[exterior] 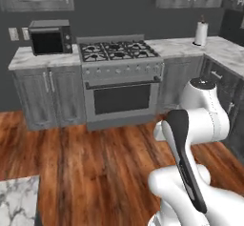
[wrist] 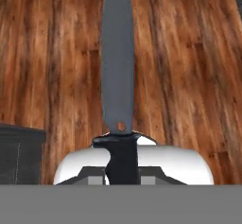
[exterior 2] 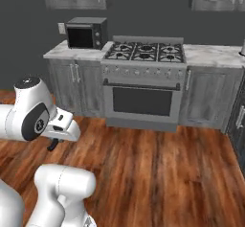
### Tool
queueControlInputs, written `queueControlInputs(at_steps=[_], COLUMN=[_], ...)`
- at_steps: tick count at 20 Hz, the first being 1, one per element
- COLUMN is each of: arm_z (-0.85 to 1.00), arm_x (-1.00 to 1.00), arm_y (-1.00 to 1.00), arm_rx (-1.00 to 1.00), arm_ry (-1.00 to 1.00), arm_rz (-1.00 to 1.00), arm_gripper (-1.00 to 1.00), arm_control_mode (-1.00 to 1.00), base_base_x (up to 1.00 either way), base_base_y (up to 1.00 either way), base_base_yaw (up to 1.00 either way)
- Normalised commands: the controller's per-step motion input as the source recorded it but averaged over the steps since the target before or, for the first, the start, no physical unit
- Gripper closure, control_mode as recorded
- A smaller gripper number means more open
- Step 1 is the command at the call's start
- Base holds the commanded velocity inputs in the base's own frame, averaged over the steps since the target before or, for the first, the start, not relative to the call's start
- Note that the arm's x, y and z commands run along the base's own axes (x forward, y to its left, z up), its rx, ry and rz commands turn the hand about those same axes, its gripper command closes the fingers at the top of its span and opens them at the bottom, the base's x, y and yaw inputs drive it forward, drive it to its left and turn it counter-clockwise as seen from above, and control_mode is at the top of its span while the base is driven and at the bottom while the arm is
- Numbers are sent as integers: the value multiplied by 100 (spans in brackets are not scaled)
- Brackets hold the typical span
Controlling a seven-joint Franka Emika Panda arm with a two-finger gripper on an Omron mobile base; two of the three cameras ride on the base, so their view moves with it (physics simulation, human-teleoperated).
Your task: Retrieve the butter from the fridge and place it on a plate on the dining table. Then retrieve the butter knife by the fridge and place it near the plate.
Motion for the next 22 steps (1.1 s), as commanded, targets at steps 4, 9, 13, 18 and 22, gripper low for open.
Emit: queueControlInputs(at_steps=[4, 9, 13, 18, 22], arm_z=[0, 0, 0, 0, 0], arm_x=[0, 0, 0, 0, 0], arm_y=[0, 0, 0, 0, 0], arm_rx=[0, 0, 0, 0, 0], arm_ry=[0, 0, 0, 0, 0], arm_rz=[0, 0, 0, 0, 0], arm_gripper=[100, 100, 100, 100, 100], arm_control_mode=[100, 100, 100, 100, 100], base_base_x=[62, 98, 96, 70, 78], base_base_y=[-23, -58, -72, -28, -14], base_base_yaw=[56, 41, 47, 58, 62])
